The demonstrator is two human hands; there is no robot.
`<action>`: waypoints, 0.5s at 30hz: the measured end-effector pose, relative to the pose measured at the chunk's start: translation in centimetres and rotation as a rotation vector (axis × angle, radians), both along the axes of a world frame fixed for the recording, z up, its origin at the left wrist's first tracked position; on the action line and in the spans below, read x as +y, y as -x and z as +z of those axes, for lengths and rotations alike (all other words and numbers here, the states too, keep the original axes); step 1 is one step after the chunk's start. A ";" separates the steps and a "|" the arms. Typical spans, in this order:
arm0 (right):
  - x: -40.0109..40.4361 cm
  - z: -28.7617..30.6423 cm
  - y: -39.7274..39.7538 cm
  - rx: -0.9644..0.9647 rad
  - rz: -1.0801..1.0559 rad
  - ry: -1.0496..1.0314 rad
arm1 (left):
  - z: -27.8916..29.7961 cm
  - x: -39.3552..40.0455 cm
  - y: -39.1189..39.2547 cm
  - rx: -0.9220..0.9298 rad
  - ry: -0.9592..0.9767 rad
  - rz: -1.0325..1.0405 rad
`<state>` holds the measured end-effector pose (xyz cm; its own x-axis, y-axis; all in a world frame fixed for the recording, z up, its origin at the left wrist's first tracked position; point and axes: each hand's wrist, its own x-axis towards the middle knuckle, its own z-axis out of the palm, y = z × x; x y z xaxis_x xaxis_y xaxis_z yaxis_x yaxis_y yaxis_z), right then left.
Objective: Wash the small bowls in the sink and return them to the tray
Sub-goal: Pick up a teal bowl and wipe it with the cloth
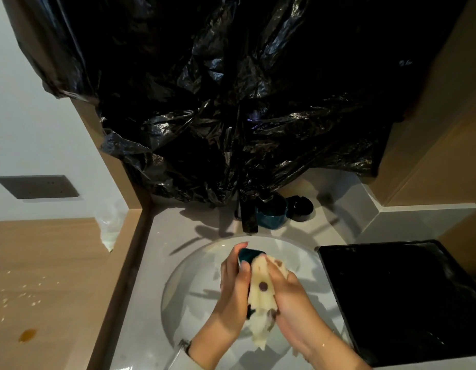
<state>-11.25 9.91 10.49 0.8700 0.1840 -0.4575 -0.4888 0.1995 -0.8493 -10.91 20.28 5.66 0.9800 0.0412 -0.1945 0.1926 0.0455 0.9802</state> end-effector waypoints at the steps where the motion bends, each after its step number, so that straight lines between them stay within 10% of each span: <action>1: -0.1 0.0 -0.1 0.007 -0.005 -0.009 | 0.0 -0.1 0.1 -0.016 -0.025 -0.008; 7: 0.3 -0.5 0.8 -0.374 0.146 0.340 | 2.0 1.3 -0.4 0.330 0.554 -0.059; 15: 0.3 1.3 0.0 0.015 0.016 0.009 | -0.4 -0.1 -0.8 0.014 0.305 0.055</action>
<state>-11.25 10.26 11.82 0.8599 0.1932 -0.4725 -0.5047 0.1839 -0.8435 -10.14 20.22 5.26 0.9752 0.0322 -0.2192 0.1946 0.3481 0.9170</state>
